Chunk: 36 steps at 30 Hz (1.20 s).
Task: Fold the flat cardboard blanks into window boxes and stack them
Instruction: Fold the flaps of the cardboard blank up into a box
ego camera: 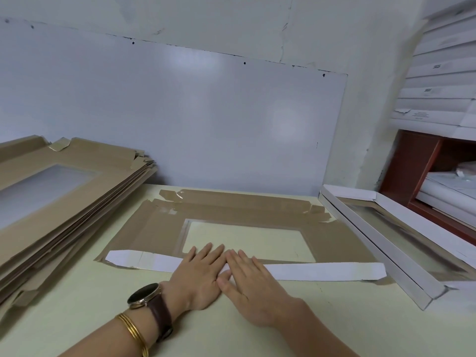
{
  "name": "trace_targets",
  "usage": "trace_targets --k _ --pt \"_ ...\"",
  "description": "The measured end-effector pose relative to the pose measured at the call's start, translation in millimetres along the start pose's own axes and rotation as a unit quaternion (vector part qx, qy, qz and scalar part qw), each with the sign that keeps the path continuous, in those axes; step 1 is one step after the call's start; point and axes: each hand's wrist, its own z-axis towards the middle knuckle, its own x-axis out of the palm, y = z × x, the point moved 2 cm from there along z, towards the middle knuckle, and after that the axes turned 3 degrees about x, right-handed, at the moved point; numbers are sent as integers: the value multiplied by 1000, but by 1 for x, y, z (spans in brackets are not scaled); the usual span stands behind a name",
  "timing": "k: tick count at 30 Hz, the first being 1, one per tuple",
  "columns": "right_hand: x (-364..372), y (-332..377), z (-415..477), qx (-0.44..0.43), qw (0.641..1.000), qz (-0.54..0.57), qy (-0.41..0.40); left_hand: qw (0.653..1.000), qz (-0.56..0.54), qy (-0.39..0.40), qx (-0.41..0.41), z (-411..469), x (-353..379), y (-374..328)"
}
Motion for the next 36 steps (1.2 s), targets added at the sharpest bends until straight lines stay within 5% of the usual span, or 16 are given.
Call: trace_targets --k 24,36 --pt "-35 -172 -64 198 980 22 0 990 -12 -14 -143 -34 -6 81" --pt "-38 -184 -71 204 979 9 -2 987 -35 -42 -152 -38 -6 83"
